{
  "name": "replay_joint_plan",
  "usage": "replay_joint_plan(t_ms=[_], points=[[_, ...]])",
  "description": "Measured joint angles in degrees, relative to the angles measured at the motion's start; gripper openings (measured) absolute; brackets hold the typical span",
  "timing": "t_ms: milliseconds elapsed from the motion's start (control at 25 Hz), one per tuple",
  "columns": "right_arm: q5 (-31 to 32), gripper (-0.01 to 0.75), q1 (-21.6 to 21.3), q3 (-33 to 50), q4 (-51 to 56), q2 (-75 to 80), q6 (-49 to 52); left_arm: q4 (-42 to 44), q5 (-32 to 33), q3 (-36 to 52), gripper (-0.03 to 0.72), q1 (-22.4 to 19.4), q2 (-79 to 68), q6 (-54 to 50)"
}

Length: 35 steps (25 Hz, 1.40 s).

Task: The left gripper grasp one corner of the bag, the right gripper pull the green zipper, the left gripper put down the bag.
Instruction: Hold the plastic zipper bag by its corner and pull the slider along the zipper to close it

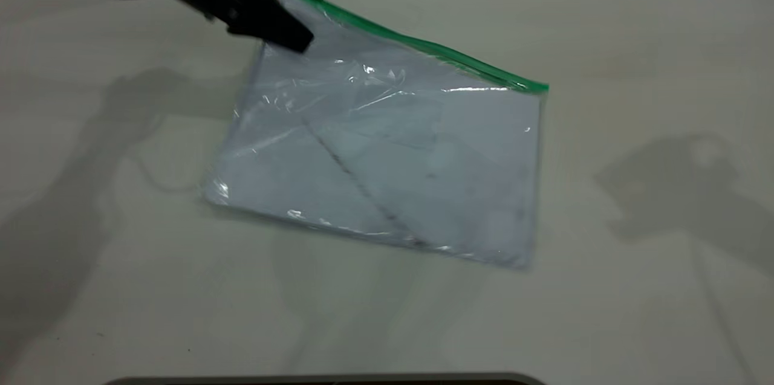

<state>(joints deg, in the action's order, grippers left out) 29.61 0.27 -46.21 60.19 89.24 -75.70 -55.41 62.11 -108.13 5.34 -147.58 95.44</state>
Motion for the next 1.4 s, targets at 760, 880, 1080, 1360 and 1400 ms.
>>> replay_joint_plan(t_ms=[760,880,1080,1360,1400], points=[[1.2,0.578,14.6,-13.7,18.5,17.1,-21.0,19.0,4.7,-20.7,0.052,15.4,-0.5,4.4],[1.7,0.578,14.6,-15.5,19.7,20.9,-21.3,19.0,4.7,-20.7,0.052,16.9,-0.6,6.1],[1.7,0.578,14.6,-18.1,21.1,25.9,-21.4,19.0,4.7,-20.7,0.052,18.3,-0.6,6.7],[1.6,0.578,14.6,-20.0,24.5,28.9,-23.0,19.0,4.7,-20.7,0.052,18.4,-0.6,6.8],[1.6,0.578,14.6,-20.3,24.7,29.0,-23.2,19.0,4.7,-20.7,0.052,18.4,-0.6,6.8]])
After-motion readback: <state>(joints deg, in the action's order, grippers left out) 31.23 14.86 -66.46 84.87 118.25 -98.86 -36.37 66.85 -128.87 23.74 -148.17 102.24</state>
